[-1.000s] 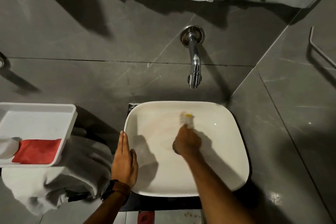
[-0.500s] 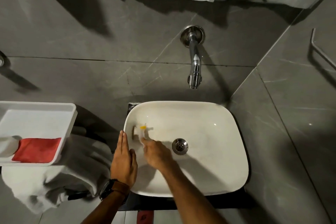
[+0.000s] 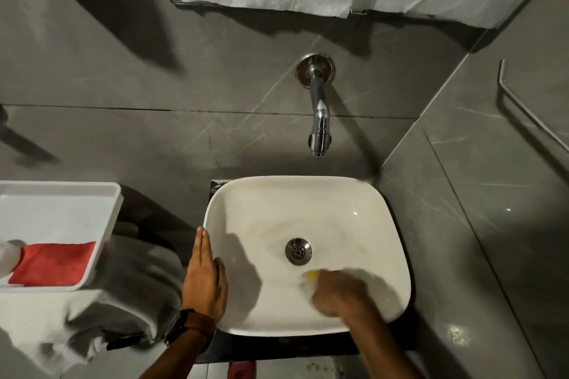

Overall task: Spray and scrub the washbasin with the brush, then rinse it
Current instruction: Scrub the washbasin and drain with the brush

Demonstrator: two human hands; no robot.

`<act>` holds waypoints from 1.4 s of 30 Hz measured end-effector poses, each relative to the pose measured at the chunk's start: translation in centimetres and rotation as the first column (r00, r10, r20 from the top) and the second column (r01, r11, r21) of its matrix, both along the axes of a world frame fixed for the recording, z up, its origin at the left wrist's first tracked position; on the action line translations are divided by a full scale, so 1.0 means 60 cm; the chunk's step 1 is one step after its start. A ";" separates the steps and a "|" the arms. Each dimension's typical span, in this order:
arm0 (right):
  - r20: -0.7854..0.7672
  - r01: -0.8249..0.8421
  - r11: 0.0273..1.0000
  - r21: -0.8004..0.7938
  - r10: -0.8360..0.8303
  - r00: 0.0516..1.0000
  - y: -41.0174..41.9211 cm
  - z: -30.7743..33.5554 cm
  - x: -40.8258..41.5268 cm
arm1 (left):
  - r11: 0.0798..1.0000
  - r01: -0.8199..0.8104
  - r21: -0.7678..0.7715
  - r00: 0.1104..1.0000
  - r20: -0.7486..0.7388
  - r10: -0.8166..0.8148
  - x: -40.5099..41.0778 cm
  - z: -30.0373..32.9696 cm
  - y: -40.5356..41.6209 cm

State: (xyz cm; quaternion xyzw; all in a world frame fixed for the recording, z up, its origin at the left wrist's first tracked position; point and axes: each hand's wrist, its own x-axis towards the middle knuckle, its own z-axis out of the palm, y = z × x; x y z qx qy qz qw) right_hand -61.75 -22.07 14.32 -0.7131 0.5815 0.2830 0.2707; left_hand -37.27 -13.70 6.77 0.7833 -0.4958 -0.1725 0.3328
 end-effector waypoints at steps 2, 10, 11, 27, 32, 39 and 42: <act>0.127 -0.102 0.986 0.132 0.086 0.988 0.028 -0.001 0.076 | 1.000 -0.003 0.014 1.000 -0.003 0.003 0.002 -0.001 -0.001; 0.026 -0.001 0.957 -0.290 0.009 1.000 -0.038 -0.026 0.132 | 1.000 -0.009 0.022 1.000 -0.009 0.009 -0.001 -0.002 -0.002; -0.010 0.032 0.960 -0.280 -0.036 0.999 -0.040 -0.023 0.104 | 1.000 -0.010 0.026 1.000 -0.010 0.011 -0.001 -0.001 -0.002; 0.002 0.131 0.954 -0.270 -0.135 0.991 -0.052 -0.018 0.041 | 0.999 -0.011 0.035 1.000 0.003 0.011 -0.003 0.005 -0.003; -0.001 0.019 0.995 -0.094 -0.019 1.000 0.030 -0.026 0.055 | 0.999 -0.020 0.049 1.000 0.002 0.020 -0.003 0.004 -0.004; 0.268 -0.075 0.959 -0.272 0.150 0.952 -0.017 -0.009 0.213 | 0.998 -0.015 0.055 1.000 0.024 0.013 -0.002 -0.004 -0.004; 0.225 0.046 0.856 -0.516 0.084 0.971 -0.087 -0.015 0.160 | 0.998 -0.019 0.052 1.000 0.018 0.018 0.001 -0.007 -0.004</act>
